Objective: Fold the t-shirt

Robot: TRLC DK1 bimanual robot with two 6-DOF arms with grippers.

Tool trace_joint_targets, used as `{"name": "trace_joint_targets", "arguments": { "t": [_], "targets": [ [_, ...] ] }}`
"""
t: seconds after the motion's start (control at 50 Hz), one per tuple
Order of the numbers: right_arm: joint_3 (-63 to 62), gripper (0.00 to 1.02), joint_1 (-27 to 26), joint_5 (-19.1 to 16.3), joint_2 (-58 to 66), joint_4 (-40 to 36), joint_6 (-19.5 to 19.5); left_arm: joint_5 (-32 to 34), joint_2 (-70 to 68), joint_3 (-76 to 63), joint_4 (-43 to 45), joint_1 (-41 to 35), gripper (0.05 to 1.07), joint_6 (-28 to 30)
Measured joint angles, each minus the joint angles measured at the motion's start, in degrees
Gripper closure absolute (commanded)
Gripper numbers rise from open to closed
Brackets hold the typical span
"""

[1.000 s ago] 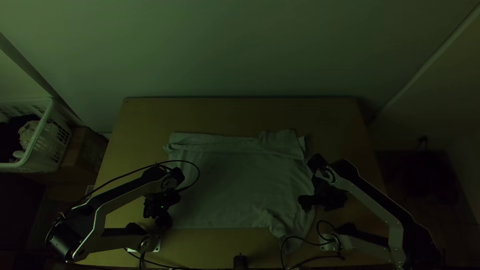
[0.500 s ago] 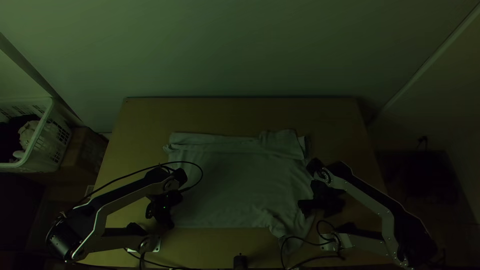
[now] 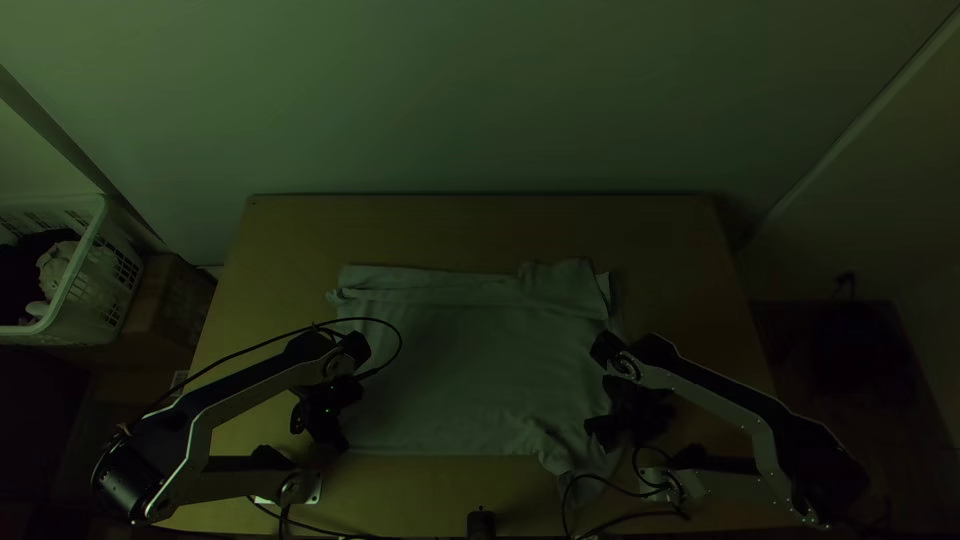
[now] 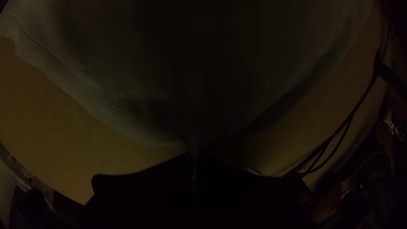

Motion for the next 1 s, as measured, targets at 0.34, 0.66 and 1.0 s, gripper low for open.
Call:
{"name": "trace_joint_targets", "arguments": {
  "t": [0.34, 0.66, 1.0],
  "targets": [
    [-2.05, 1.00, 0.22, 0.17, -4.04, 2.34, 0.50, -0.02, -0.96, 0.50, 0.22, 2.01, 1.04, 0.07],
    [2.14, 1.00, -11.82, 0.15, -6.49, 1.77, -3.67, -0.02, -3.41, 2.99, 0.20, 6.86, 1.04, 1.84],
    [5.62, 1.00, -17.92, 2.67, -7.45, -1.31, -8.00, 0.00, -4.79, 5.60, 0.17, 14.49, 1.04, 6.21]
  ]
}}
